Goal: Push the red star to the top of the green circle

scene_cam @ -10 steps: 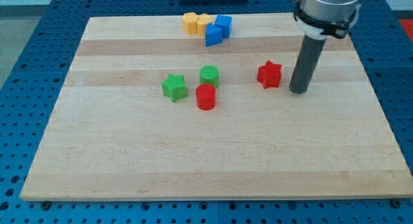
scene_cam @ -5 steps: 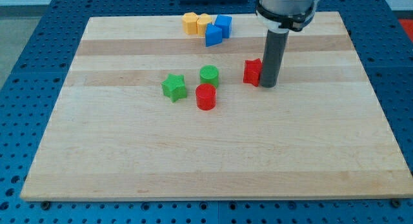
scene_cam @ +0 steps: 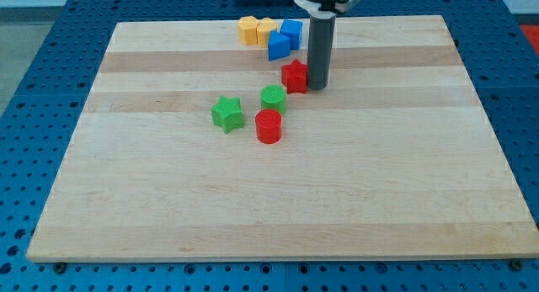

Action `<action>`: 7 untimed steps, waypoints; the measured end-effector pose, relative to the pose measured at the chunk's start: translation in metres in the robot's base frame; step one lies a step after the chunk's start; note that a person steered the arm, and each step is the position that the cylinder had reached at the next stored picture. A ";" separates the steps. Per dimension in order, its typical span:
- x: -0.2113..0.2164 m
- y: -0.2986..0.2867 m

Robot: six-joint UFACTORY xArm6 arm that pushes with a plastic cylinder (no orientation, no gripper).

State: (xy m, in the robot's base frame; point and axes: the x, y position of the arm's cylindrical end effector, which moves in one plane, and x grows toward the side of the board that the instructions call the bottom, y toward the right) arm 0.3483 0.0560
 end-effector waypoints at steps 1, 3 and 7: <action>-0.019 -0.001; -0.020 -0.028; -0.020 -0.036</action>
